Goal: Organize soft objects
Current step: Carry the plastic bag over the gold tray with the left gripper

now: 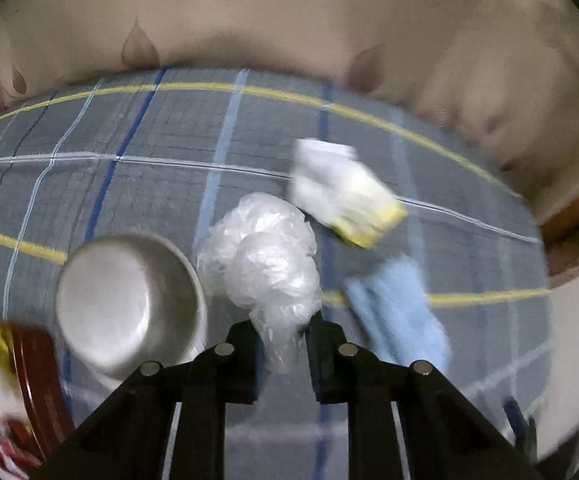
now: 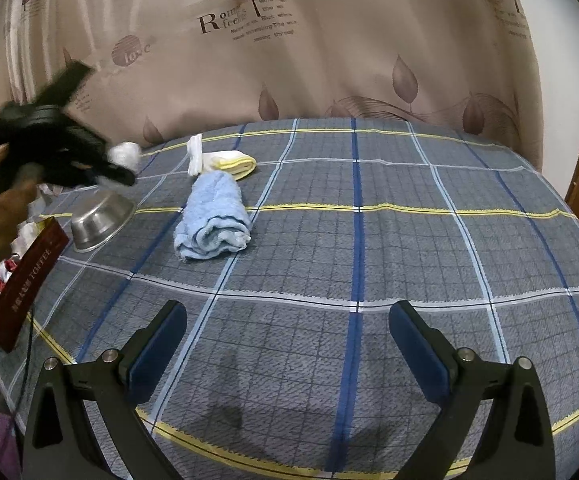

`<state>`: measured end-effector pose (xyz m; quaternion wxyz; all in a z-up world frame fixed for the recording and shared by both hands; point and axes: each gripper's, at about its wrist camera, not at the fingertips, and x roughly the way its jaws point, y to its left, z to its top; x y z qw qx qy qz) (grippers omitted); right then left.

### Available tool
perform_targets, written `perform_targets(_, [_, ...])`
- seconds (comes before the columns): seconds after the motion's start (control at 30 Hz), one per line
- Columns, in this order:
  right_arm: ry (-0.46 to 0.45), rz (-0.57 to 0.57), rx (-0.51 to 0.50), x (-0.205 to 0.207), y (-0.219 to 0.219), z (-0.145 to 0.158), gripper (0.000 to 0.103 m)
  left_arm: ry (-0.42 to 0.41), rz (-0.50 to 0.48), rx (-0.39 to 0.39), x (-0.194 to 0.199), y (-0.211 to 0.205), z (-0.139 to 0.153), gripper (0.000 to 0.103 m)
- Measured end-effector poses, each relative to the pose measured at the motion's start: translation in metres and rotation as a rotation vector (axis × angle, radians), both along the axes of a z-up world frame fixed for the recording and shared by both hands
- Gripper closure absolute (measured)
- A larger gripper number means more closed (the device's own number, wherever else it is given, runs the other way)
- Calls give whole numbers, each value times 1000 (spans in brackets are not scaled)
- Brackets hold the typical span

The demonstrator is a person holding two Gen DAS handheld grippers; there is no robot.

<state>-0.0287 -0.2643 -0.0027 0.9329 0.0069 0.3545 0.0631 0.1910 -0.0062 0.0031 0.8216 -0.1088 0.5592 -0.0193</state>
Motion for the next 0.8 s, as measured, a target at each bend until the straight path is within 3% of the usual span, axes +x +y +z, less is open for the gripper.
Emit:
perform_targets(0.1, [3, -4, -5, 1, 0, 0, 2, -65, -36, -49, -43, -10, 19, 85])
perform_targets(0.23, [7, -9, -15, 2, 1, -1, 2, -81, -58, -105, -105, -21, 26, 85])
perform_targets(0.43, [15, -21, -37, 3, 2, -2, 2, -120, -70, -71, -192, -11, 35, 85])
perform_targets(0.8, [49, -43, -130, 8, 13, -7, 1, -177, 79, -33, -310, 68, 46, 85])
